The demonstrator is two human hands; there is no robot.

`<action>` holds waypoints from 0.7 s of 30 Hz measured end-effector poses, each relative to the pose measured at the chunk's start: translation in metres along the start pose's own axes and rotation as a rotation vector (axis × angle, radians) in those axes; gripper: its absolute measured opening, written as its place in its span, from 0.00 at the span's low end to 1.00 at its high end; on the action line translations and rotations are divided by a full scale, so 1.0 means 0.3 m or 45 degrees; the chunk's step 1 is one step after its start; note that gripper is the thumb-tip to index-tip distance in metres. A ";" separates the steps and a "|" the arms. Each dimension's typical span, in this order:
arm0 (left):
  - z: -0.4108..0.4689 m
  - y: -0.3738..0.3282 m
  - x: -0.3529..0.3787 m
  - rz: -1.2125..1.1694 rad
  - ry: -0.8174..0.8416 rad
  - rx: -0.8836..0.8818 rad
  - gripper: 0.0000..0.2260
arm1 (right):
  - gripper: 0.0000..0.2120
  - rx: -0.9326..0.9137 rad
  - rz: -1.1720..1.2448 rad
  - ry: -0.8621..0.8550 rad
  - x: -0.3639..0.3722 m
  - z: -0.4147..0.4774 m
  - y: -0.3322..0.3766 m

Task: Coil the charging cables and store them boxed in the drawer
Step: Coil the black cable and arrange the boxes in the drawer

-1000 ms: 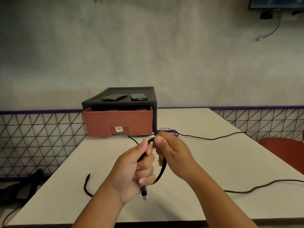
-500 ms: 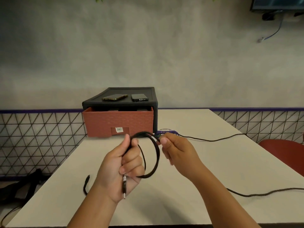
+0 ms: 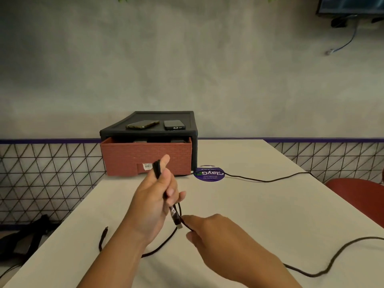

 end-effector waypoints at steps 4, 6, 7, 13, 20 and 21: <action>0.001 0.009 0.040 0.394 0.083 0.085 0.20 | 0.08 -0.045 -0.142 0.082 -0.038 -0.011 0.021; -0.004 0.008 0.071 0.524 0.180 0.105 0.19 | 0.09 -0.060 -0.189 0.098 -0.058 -0.015 0.031; -0.006 0.007 0.087 0.603 0.224 0.094 0.19 | 0.08 -0.074 -0.205 0.081 -0.077 -0.017 0.037; -0.048 0.047 0.174 0.718 0.464 -0.132 0.11 | 0.02 -0.184 -0.093 -0.161 -0.252 -0.011 0.058; -0.083 -0.008 0.198 0.227 0.536 -0.359 0.22 | 0.18 -0.329 0.226 -0.657 -0.398 0.023 -0.002; -0.086 -0.011 0.199 0.101 0.561 -0.399 0.20 | 0.20 -0.343 0.260 -0.691 -0.399 0.030 -0.004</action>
Point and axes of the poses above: each hand's wrist, its own z-axis towards the middle knuckle, its own x-axis out of the palm, y = z × x, the point moved 9 cm from there along z, towards the middle knuckle
